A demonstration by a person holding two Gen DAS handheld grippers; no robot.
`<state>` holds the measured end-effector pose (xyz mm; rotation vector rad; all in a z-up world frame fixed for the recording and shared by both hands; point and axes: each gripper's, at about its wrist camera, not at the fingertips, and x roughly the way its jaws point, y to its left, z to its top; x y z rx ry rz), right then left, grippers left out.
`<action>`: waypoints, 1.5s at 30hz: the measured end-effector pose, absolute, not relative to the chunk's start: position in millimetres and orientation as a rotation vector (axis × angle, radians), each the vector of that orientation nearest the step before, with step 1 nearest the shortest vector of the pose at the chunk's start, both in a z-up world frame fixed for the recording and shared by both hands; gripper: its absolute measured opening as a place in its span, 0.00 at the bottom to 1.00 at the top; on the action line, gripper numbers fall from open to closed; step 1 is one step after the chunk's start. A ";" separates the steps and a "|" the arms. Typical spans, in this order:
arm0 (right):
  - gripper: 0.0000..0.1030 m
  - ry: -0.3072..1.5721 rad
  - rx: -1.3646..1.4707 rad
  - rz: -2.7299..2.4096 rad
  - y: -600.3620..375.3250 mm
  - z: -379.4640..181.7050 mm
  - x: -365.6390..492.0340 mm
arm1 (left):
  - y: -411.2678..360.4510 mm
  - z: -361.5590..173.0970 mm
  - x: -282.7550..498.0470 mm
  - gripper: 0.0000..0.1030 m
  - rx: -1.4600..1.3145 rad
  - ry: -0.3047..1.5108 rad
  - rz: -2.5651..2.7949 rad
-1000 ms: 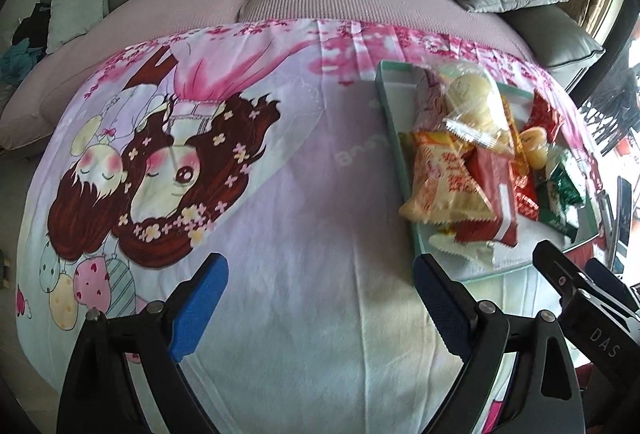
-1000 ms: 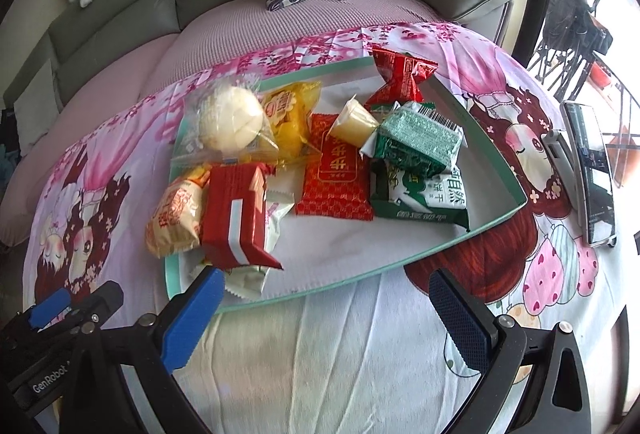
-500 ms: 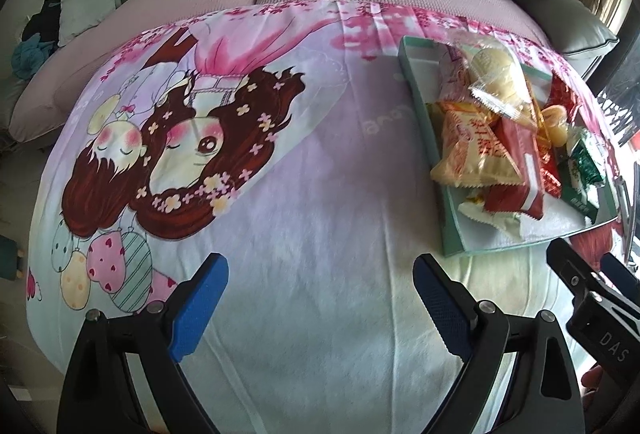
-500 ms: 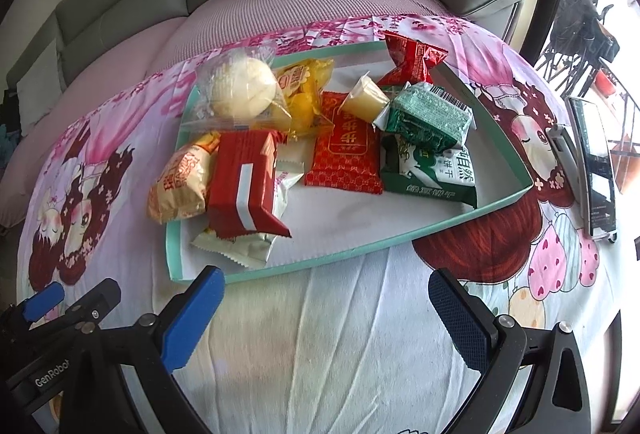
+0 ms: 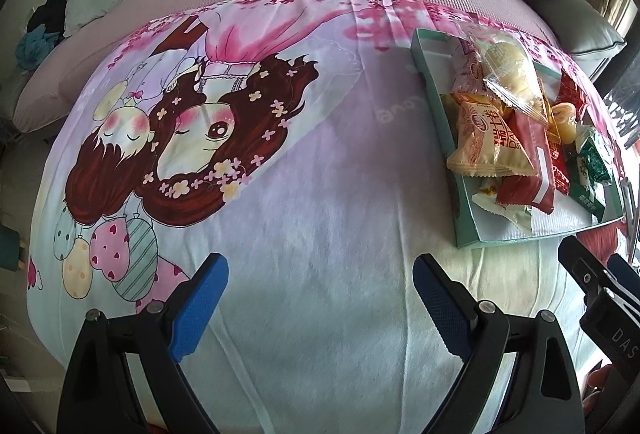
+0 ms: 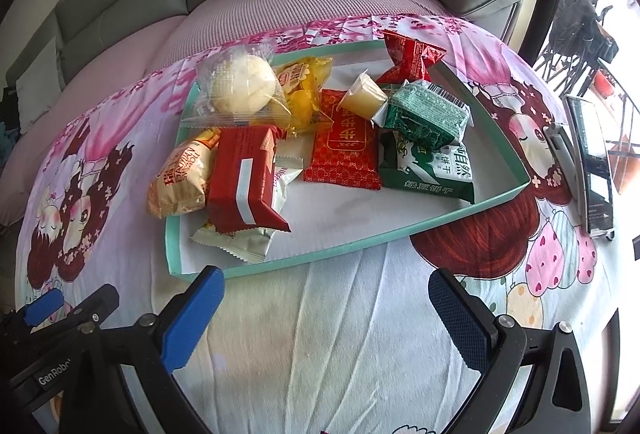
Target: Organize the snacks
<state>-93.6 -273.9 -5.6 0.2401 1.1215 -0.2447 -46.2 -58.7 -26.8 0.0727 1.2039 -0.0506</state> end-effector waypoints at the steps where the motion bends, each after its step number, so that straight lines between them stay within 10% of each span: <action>1: 1.00 1.123 0.241 -0.244 -273.8 -5.8 -93.4 | -58.3 -27.0 -45.9 0.91 0.071 1.204 -0.050; 45: 1.00 1.101 0.241 -0.193 -272.3 -6.7 -90.9 | -60.7 -24.7 -42.6 0.91 0.030 1.185 -0.086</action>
